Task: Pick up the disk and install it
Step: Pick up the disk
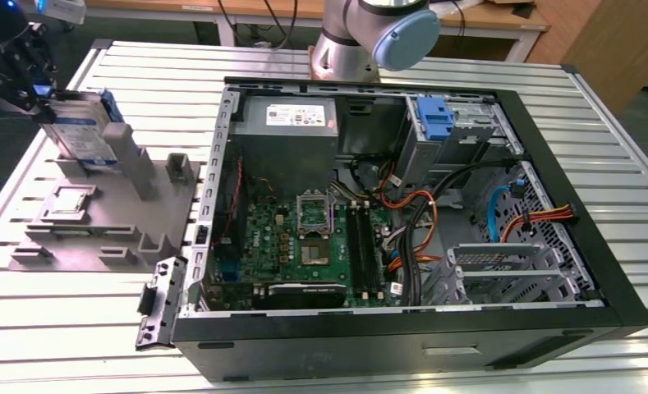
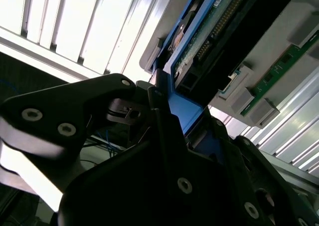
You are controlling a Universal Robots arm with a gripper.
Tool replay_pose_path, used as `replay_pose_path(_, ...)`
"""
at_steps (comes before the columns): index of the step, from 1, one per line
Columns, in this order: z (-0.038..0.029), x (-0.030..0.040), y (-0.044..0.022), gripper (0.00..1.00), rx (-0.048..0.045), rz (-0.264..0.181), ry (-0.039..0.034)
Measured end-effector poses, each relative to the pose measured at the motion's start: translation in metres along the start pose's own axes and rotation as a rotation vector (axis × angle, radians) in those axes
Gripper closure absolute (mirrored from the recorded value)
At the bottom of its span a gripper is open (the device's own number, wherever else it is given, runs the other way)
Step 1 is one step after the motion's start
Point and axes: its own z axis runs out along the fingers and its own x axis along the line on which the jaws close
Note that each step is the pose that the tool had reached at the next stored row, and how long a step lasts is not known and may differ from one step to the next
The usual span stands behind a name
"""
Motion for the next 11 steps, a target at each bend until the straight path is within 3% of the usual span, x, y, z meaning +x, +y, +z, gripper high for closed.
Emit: replay_pose_path(11,-0.0071,-0.0004,0.0002,0.63,0.0000,0.000,0.0000)
